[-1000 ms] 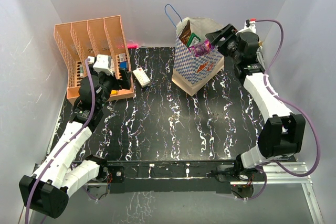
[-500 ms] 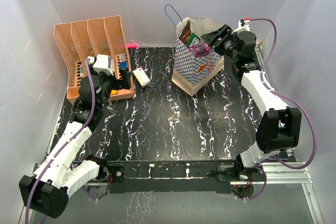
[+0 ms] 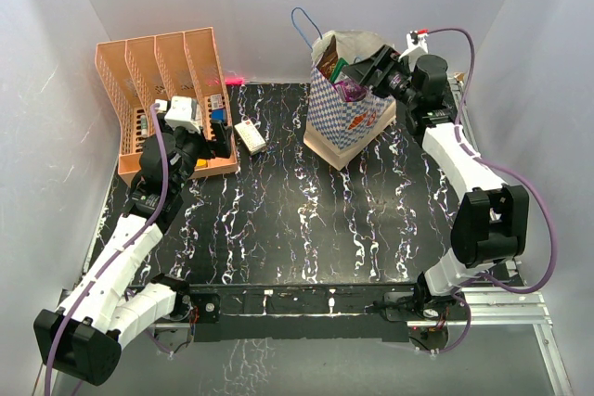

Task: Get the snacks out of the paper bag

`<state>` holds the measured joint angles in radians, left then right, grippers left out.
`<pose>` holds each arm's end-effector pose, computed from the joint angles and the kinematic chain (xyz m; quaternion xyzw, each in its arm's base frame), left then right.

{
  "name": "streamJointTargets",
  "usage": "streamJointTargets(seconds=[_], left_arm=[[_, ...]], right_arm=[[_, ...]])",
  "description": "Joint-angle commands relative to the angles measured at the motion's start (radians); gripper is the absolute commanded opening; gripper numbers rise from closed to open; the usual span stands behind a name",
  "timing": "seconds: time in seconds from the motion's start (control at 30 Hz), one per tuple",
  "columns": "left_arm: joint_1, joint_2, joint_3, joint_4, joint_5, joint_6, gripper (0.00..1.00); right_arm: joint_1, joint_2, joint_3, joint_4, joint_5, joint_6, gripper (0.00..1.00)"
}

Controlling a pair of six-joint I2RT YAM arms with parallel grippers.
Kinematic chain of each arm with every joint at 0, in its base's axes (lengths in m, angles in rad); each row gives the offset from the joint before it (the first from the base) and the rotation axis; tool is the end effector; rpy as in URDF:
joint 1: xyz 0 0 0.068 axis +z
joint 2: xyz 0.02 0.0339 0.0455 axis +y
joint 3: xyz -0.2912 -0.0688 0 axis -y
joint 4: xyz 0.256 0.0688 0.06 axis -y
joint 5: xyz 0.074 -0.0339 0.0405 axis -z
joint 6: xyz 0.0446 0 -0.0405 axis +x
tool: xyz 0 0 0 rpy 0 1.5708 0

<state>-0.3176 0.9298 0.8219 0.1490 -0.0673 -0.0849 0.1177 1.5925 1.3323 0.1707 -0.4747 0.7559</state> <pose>0.2149 -0.0675 0.3838 0.0562 0.6902 -0.1213 0.7112 0.3972 0.0675 0.3866 0.0744 0.7309 0.4347 0.5209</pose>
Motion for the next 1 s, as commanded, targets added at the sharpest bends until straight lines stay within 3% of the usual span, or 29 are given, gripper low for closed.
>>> streamJointTargets(seconds=[0.0, 0.47, 0.97], left_arm=[[-0.003, 0.007, 0.016, 0.025, -0.001, 0.011, 0.98], [-0.002, 0.031, 0.018, 0.023, 0.000, 0.011, 0.99], [0.007, 0.036, 0.016, 0.026, -0.001, 0.008, 0.98]], right_arm=[[0.014, 0.002, 0.057, 0.085, -0.056, -0.040, 0.76], [0.019, 0.042, 0.141, 0.085, 0.001, -0.136, 0.85], [0.026, 0.122, 0.214, 0.154, -0.049, -0.088, 0.74]])
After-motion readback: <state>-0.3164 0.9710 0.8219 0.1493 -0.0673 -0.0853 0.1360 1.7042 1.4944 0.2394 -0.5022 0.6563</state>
